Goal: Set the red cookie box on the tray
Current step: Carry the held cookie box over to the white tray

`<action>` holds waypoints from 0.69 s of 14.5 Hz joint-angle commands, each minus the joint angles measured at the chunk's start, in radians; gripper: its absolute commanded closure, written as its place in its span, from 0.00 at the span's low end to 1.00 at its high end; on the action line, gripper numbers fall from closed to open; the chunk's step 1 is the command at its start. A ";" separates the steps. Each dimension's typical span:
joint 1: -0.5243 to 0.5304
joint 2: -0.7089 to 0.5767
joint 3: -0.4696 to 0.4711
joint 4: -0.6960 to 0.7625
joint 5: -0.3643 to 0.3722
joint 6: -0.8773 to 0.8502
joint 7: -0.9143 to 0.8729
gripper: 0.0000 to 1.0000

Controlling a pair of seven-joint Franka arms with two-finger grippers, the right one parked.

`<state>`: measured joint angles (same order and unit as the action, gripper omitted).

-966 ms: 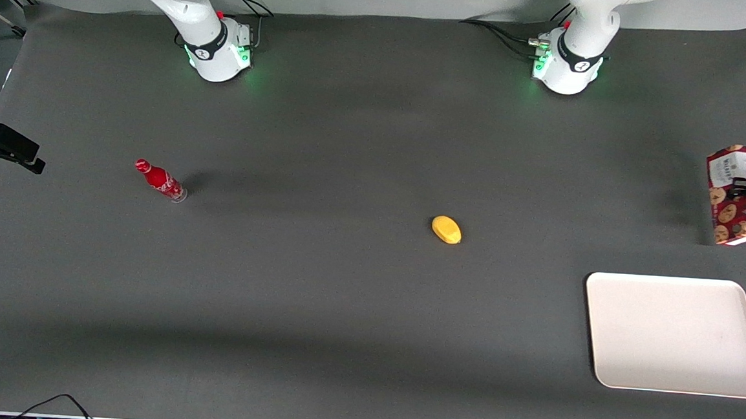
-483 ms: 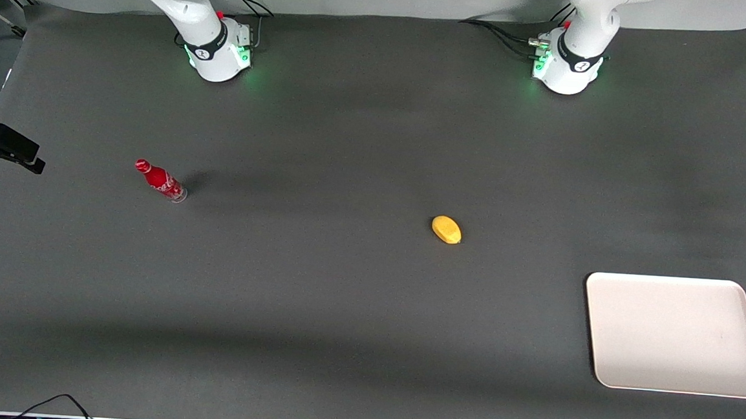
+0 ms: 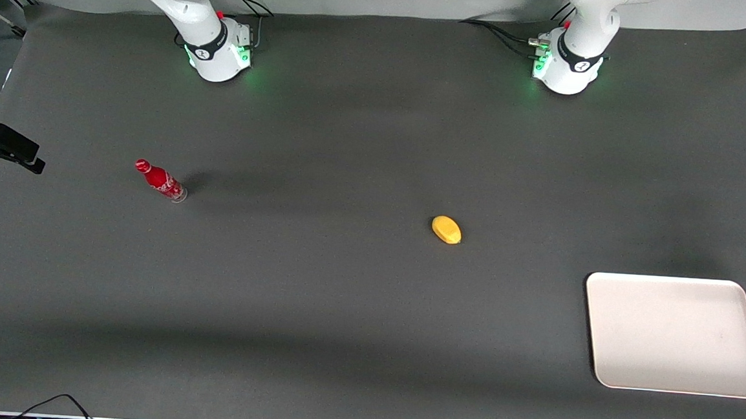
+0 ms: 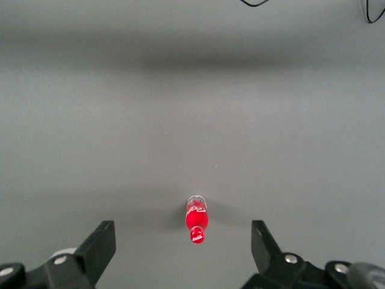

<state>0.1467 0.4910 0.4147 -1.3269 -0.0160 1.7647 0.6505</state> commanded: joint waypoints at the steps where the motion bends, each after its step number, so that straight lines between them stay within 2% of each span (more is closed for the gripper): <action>1: 0.010 0.286 -0.005 0.306 -0.018 -0.022 -0.008 1.00; 4: 0.014 0.409 -0.020 0.367 -0.126 0.092 -0.012 1.00; 7: 0.025 0.495 -0.034 0.367 -0.147 0.229 -0.015 1.00; 10: 0.042 0.529 -0.034 0.361 -0.202 0.249 -0.025 1.00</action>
<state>0.1621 0.9849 0.3838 -1.0183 -0.1722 2.0184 0.6433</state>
